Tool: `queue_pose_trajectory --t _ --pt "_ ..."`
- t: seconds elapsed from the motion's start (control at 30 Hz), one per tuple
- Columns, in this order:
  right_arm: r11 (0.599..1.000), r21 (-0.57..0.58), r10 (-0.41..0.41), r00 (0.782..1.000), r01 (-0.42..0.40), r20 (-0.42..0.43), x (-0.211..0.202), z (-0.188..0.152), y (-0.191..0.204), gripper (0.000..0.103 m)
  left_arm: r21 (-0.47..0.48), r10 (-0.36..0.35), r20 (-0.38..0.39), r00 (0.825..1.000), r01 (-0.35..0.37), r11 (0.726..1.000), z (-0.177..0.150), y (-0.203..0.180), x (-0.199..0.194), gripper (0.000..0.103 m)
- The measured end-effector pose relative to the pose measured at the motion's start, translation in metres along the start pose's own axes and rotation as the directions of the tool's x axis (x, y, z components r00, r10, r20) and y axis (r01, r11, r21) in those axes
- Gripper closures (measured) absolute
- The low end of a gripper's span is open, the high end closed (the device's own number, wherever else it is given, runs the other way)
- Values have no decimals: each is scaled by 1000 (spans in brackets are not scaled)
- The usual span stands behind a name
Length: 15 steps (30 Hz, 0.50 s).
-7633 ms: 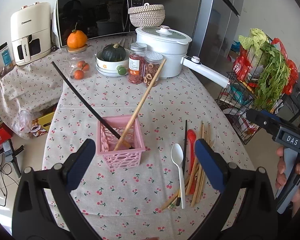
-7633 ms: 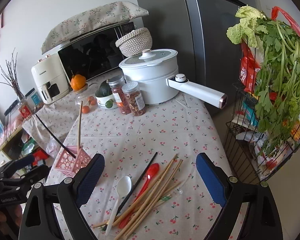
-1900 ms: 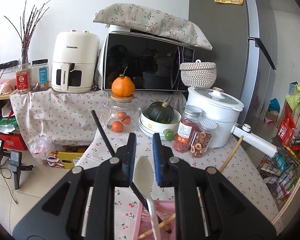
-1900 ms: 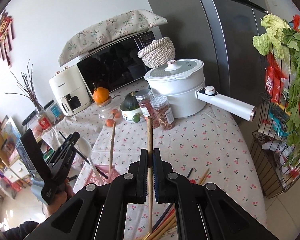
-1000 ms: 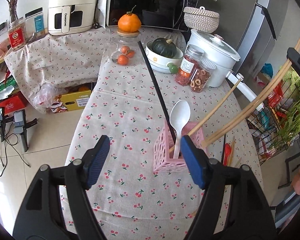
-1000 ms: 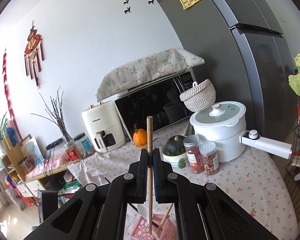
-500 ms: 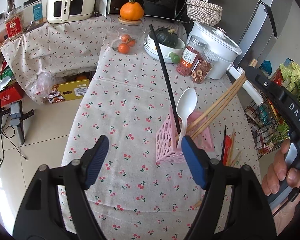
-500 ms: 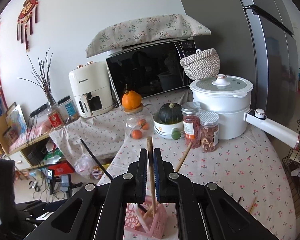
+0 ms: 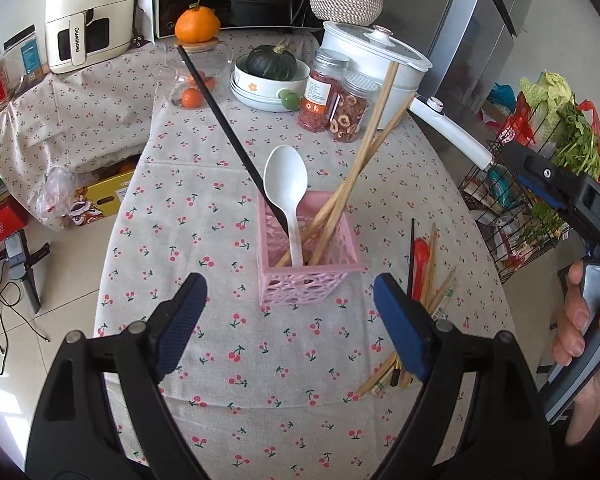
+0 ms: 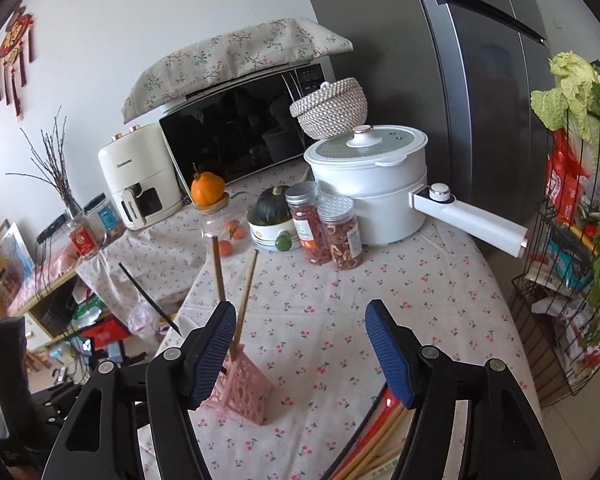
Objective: Organize utensils
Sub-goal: 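Move the left tool back toward the black chopstick and red spoon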
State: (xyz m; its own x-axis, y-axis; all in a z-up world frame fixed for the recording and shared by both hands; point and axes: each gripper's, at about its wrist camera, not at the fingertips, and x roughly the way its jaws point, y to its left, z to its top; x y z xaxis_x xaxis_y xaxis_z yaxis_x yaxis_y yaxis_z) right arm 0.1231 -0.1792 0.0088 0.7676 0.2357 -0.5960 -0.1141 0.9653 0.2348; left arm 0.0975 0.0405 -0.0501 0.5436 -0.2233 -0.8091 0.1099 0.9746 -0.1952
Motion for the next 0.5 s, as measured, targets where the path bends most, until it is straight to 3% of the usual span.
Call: queue_pose_trajectory --t 0.2,0.5 --pt "995 16 -93 986 96 -140 -5 -21 -44 25 63 -19 -58 998 22 998 -15 -34 13 15" --pt "982 53 -163 949 184 -271 -17 -52 -102 19 181 -5 -121 993 27 983 -27 -81 32 15"
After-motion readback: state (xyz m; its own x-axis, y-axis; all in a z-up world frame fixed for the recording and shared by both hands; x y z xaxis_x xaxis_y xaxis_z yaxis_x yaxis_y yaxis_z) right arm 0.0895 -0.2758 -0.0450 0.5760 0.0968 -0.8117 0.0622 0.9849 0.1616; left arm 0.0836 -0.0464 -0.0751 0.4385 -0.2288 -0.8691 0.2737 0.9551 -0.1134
